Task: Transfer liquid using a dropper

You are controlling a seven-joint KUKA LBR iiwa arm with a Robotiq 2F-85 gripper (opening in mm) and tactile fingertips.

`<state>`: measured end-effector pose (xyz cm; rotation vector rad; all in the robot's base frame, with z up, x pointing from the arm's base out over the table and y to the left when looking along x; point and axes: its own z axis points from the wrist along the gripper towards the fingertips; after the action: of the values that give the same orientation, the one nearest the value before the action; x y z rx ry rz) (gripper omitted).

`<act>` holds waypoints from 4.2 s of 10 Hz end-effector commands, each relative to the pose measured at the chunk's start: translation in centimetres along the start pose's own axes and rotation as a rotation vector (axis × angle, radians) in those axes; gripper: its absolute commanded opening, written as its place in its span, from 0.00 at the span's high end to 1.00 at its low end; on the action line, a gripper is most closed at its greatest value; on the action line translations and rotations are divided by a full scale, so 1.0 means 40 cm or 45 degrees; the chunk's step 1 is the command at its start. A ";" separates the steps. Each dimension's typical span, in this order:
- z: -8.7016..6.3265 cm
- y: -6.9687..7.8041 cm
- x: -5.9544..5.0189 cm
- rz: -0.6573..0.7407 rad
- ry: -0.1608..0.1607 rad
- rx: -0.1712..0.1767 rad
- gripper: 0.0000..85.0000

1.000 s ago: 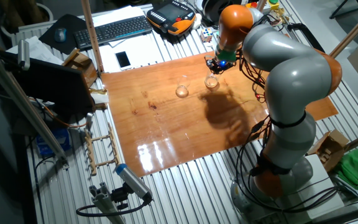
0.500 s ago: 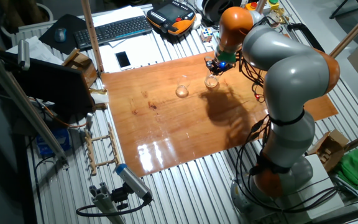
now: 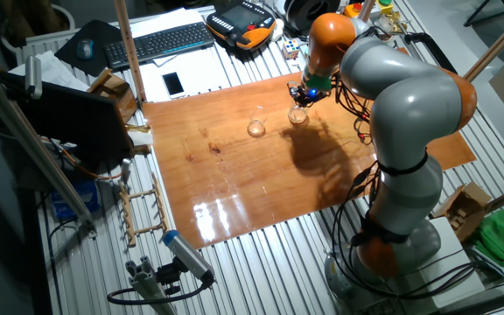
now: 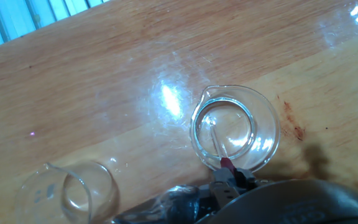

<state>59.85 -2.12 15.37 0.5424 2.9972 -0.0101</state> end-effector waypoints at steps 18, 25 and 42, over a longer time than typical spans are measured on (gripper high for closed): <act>0.031 -0.002 0.001 -0.017 -0.013 -0.025 0.92; 0.035 0.000 0.003 -0.013 -0.018 -0.029 0.83; 0.042 -0.001 0.007 -0.005 -0.023 -0.031 0.69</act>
<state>59.71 -2.10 13.66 0.5311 2.9765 0.0205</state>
